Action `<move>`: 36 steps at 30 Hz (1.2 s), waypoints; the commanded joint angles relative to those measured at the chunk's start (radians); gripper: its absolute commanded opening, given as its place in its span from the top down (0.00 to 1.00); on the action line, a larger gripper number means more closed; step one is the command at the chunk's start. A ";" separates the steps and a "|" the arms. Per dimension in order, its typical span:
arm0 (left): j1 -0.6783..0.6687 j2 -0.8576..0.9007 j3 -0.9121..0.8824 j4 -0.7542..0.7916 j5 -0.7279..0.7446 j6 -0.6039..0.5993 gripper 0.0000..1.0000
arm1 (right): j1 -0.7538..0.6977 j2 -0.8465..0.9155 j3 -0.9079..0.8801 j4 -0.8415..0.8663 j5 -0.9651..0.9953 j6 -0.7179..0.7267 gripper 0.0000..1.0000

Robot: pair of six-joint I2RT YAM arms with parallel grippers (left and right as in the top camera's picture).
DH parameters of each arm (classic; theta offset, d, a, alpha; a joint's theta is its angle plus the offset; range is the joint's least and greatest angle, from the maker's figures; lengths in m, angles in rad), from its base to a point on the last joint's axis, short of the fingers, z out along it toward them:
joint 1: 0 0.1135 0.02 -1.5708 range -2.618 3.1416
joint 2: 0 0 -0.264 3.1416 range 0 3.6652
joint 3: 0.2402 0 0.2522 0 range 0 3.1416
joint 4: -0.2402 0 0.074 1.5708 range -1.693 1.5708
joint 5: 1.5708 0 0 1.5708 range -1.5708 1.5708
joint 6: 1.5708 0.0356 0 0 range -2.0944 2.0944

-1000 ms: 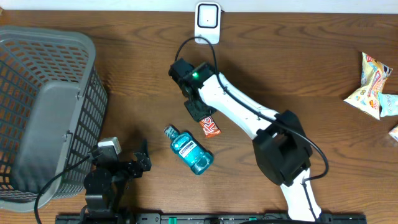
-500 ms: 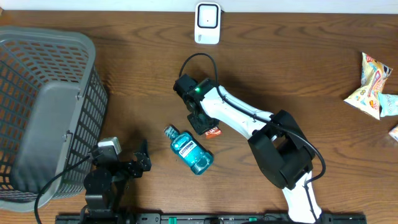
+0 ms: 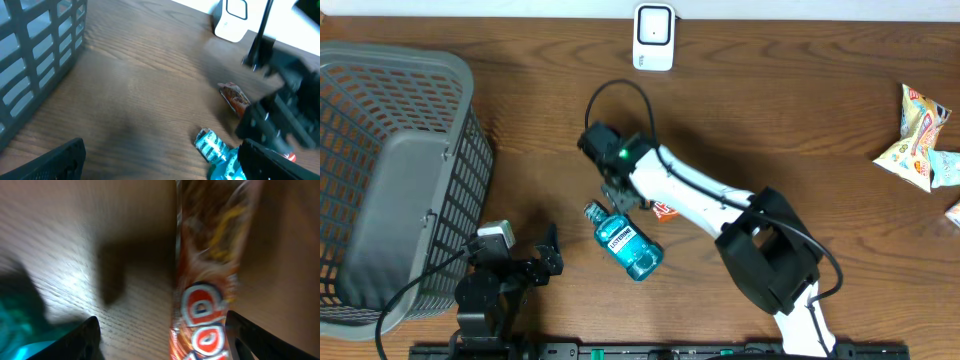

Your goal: Scan the item barcode

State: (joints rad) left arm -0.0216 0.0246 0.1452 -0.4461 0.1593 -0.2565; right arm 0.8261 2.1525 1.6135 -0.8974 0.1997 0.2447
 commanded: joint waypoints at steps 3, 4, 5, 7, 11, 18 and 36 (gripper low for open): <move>-0.002 0.001 -0.014 -0.016 0.012 0.013 0.02 | -0.003 -0.006 -0.108 0.069 0.132 0.021 0.25; -0.002 0.001 -0.014 -0.016 0.012 0.013 0.02 | -0.009 -0.006 -0.117 0.083 0.143 0.021 0.25; -0.002 0.001 -0.014 -0.016 0.012 0.013 0.02 | -0.015 -0.006 -0.127 0.097 0.152 0.020 0.28; -0.002 0.001 -0.014 -0.016 0.012 0.013 0.02 | -0.026 -0.003 -0.146 0.121 0.157 0.008 0.33; -0.002 0.001 -0.014 -0.016 0.012 0.013 0.02 | -0.041 0.011 -0.177 0.126 0.153 0.006 0.48; -0.002 0.001 -0.014 -0.016 0.012 0.013 0.02 | -0.057 0.072 -0.200 0.124 0.053 -0.051 0.84; -0.002 0.001 -0.014 -0.016 0.012 0.013 0.02 | -0.362 0.075 0.140 -0.414 -1.187 -0.719 0.99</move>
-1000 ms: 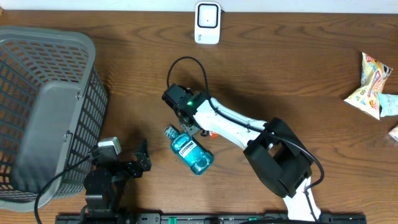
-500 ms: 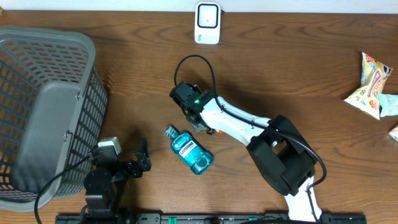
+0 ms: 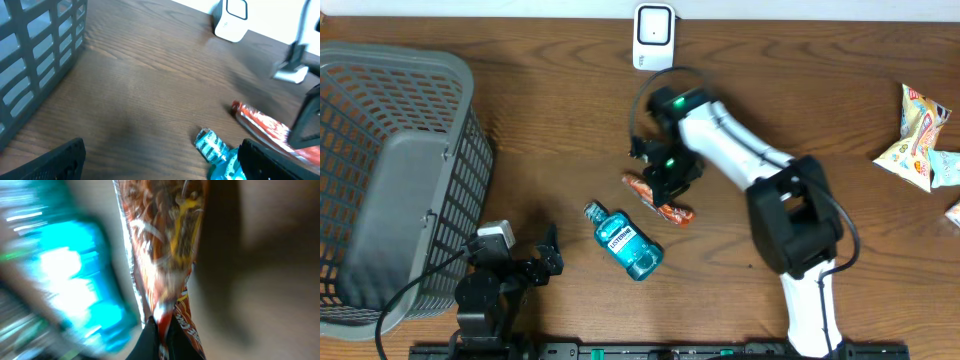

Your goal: Scan the item barcode

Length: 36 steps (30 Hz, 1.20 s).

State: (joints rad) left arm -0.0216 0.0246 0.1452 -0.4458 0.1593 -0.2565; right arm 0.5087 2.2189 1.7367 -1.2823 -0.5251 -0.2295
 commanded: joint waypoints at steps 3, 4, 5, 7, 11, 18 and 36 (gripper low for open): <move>-0.002 0.001 -0.014 -0.016 0.012 0.013 0.02 | -0.087 0.009 -0.018 -0.061 -0.641 -0.349 0.99; -0.002 0.001 -0.014 -0.016 0.012 0.013 0.02 | -0.096 0.009 -0.029 -0.076 -0.693 -0.376 0.99; -0.002 0.001 -0.014 -0.016 0.012 0.013 0.02 | -0.101 0.009 -0.041 -0.086 -0.736 -0.386 0.99; -0.002 0.001 -0.014 -0.016 0.012 0.013 0.02 | -0.103 0.009 -0.052 -0.111 -0.804 -0.386 0.99; -0.002 0.001 -0.014 -0.016 0.012 0.013 0.02 | -0.099 0.009 -0.052 -0.095 -0.766 -0.385 0.98; -0.002 0.001 -0.014 -0.016 0.012 0.013 0.02 | -0.061 0.008 -0.049 -0.029 -0.415 -0.305 0.41; -0.002 0.001 -0.014 -0.016 0.012 0.013 0.02 | 0.252 -0.077 -0.049 0.071 0.632 0.234 0.10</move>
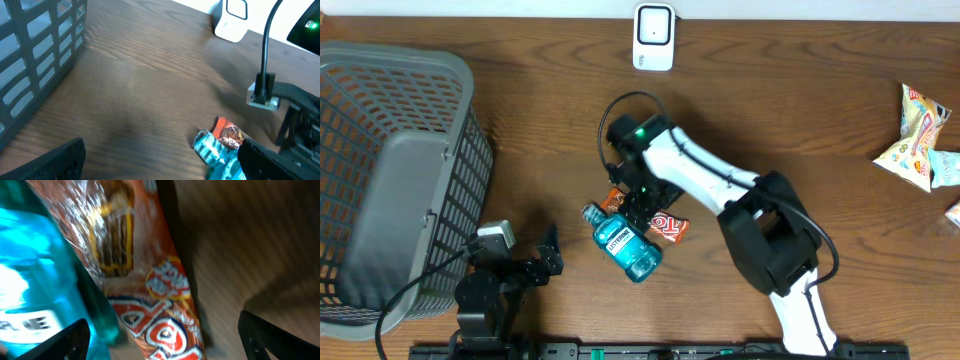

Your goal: Scan the item barcode

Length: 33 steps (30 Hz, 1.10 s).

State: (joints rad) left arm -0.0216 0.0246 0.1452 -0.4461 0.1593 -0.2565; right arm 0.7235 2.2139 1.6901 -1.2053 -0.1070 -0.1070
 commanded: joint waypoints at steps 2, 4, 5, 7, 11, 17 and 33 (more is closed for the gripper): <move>-0.002 0.001 -0.014 -0.016 0.012 0.013 0.02 | 0.064 -0.108 -0.003 -0.006 0.333 0.167 0.09; -0.002 0.001 -0.014 -0.016 0.012 0.013 0.02 | 0.089 -0.137 -0.003 -0.001 0.477 0.238 0.02; -0.002 0.001 -0.014 -0.016 0.012 0.013 0.02 | 0.096 -0.142 -0.003 0.002 0.526 0.273 0.01; -0.002 0.001 -0.014 -0.016 0.012 0.013 0.02 | 0.096 -0.141 -0.006 0.006 0.542 0.285 0.01; -0.002 0.001 -0.014 -0.016 0.012 0.013 0.02 | 0.082 -0.134 -0.061 0.032 0.483 0.285 0.09; -0.002 0.001 -0.014 -0.016 0.012 0.013 0.02 | 0.133 -0.134 -0.182 0.123 0.426 0.260 0.11; -0.002 0.001 -0.014 -0.016 0.012 0.013 0.02 | 0.234 -0.158 -0.208 0.138 0.497 0.241 0.11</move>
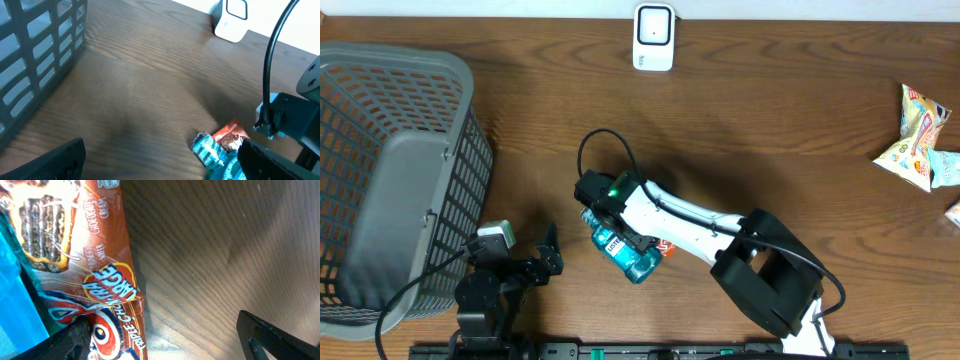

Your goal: Scan the item barcode

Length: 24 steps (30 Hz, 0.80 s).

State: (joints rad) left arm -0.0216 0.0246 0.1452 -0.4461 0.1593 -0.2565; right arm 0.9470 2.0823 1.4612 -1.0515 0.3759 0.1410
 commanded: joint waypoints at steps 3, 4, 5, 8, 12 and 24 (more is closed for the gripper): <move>-0.002 0.001 -0.014 -0.016 0.012 0.013 0.02 | 0.010 -0.044 0.051 -0.045 -0.001 -0.008 0.11; -0.002 0.001 -0.014 -0.016 0.012 0.013 0.02 | 0.010 -0.050 0.061 -0.053 -0.012 -0.008 0.11; -0.002 0.001 -0.014 -0.016 0.012 0.013 0.02 | 0.010 -0.061 0.072 -0.058 -0.034 -0.008 0.10; -0.002 0.001 -0.014 -0.016 0.012 0.013 0.02 | 0.010 -0.082 0.076 -0.058 -0.060 -0.008 0.11; -0.002 0.001 -0.014 -0.016 0.012 0.013 0.02 | 0.007 -0.072 0.053 0.006 -0.169 -0.050 0.14; -0.002 0.001 -0.014 -0.016 0.012 0.013 0.02 | 0.002 -0.054 -0.002 0.091 -0.041 -0.014 0.21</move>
State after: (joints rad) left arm -0.0216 0.0246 0.1452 -0.4461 0.1593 -0.2565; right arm 0.9466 2.0228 1.4685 -0.9607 0.2821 0.1020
